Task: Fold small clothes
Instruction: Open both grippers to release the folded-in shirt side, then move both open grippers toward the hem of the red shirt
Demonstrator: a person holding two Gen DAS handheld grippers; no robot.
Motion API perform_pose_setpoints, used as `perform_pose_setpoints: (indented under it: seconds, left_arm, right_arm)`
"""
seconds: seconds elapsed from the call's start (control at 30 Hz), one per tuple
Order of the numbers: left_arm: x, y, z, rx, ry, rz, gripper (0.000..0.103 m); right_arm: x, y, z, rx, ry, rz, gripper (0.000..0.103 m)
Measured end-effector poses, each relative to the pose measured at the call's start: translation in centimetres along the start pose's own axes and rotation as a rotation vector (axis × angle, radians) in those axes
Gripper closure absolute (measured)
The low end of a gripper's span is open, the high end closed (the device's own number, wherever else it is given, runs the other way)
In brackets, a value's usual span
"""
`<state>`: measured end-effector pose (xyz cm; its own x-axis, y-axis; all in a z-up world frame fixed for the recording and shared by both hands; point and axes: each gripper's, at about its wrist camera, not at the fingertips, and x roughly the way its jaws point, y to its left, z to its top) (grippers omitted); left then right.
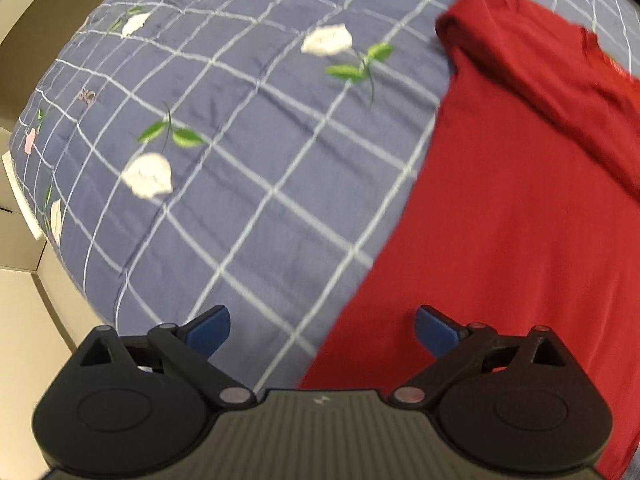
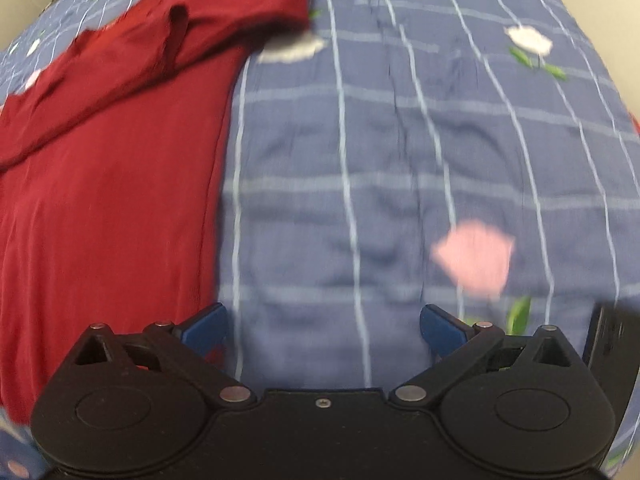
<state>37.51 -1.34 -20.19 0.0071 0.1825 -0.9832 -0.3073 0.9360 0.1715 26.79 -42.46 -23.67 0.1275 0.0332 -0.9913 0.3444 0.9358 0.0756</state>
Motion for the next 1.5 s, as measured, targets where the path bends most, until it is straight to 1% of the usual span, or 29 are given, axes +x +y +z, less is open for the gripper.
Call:
perform_pose_setpoints:
  seconds: [0.2,0.33,0.43,0.6,0.7,0.83,0.97,1.03,1.13,1.27,1.37,1.5]
  left_arm:
    - [0.1,0.1,-2.9,0.085,0.024,0.012,0.002]
    - [-0.8,1.4,-4.9,0.106,-0.004,-0.025,0.002]
    - [-1.9,2.8,-6.7,0.127,-0.037,-0.044,0.002]
    - [-4.0,5.3,-10.1,0.187,-0.105,-0.042,0.001]
    - [-4.7,6.6,-12.1,0.238,-0.128,-0.033,0.001]
    - [-5.2,7.5,-14.5,0.276,-0.142,-0.017,0.001]
    - [-5.6,8.1,-16.4,0.3,-0.138,-0.022,0.001]
    - [-5.7,8.1,-17.3,0.32,-0.144,-0.016,0.001]
    - [-5.5,8.1,-17.9,0.341,-0.148,0.005,0.001]
    - [-4.9,7.7,-17.6,0.347,-0.126,0.034,0.001]
    - [-4.3,7.1,-17.1,0.352,-0.105,0.054,0.001]
    - [-3.5,5.7,-16.4,0.376,-0.09,0.072,0.001]
  right_arm:
    - [-1.7,0.4,-4.7,0.063,0.01,-0.008,0.001]
    - [-3.5,1.5,-8.2,0.072,-0.02,-0.011,0.001]
    - [-5.1,2.8,-11.0,0.048,-0.049,-0.029,0.001]
    - [-7.5,5.2,-15.7,-0.008,-0.101,-0.016,0.001]
    - [-8.2,6.2,-17.7,-0.081,-0.115,-0.02,0.001]
    - [-8.8,7.0,-19.8,-0.165,-0.144,-0.057,0.001]
    - [-10.0,7.3,-21.1,-0.207,-0.196,-0.102,0.001]
    - [-9.9,7.2,-21.3,-0.217,-0.211,-0.121,0.001]
    - [-9.2,7.3,-21.2,-0.239,-0.204,-0.137,0.001]
    - [-8.4,8.3,-21.0,-0.322,-0.199,-0.142,0.001]
    - [-8.0,9.2,-20.9,-0.408,-0.21,-0.164,0.001]
    - [-7.7,10.4,-20.7,-0.522,-0.291,-0.226,0.001]
